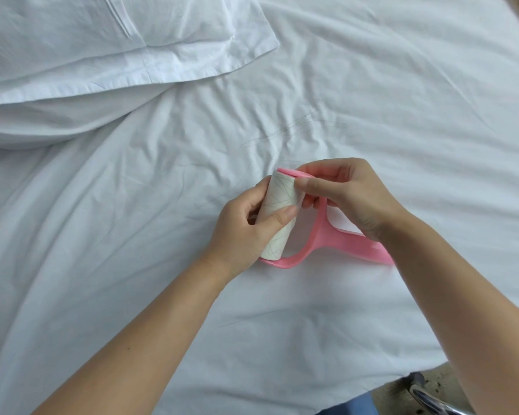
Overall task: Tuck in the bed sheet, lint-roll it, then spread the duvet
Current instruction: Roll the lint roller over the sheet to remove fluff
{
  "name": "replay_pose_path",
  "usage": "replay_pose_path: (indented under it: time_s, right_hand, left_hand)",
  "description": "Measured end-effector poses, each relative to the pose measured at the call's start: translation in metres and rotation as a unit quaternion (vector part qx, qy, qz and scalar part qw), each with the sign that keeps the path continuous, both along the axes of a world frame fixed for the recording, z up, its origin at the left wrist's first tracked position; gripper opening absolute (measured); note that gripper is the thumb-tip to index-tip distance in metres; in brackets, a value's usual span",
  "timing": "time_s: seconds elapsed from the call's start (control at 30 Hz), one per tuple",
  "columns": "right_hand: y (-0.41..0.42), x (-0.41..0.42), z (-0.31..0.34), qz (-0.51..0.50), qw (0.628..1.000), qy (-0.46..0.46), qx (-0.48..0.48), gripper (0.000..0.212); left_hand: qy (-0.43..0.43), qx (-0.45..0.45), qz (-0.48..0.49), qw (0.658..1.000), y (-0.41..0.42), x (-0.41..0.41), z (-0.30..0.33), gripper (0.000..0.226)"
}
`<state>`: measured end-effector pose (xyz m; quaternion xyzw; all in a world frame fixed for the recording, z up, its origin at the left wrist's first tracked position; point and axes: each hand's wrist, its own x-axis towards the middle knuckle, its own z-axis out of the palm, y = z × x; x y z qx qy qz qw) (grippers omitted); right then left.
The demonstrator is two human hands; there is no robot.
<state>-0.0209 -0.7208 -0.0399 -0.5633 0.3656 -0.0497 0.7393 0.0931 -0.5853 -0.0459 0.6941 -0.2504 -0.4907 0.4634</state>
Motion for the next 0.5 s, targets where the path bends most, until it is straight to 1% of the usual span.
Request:
replay_pose_path:
  time_s: [0.23,0.33,0.4,0.5]
  right_hand:
    - [0.004,0.008,-0.003,-0.009,0.999,0.029,-0.013,0.013]
    - [0.005,0.01,-0.004,-0.006,0.999,0.047,-0.023,0.017]
    - [0.007,0.011,-0.005,-0.01,0.998,0.057,-0.028,0.022]
    - [0.009,0.012,-0.007,-0.025,0.997,0.069,-0.03,0.022]
  left_hand:
    - [-0.064,0.039,0.028,0.997,0.001,-0.006,-0.003,0.041]
    - [-0.086,0.05,0.039,0.994,0.0,-0.01,-0.004,0.046]
    - [-0.114,0.062,0.047,0.99,0.0,-0.012,-0.004,0.047]
    - [-0.159,0.074,0.056,0.983,0.0,-0.017,-0.004,0.045]
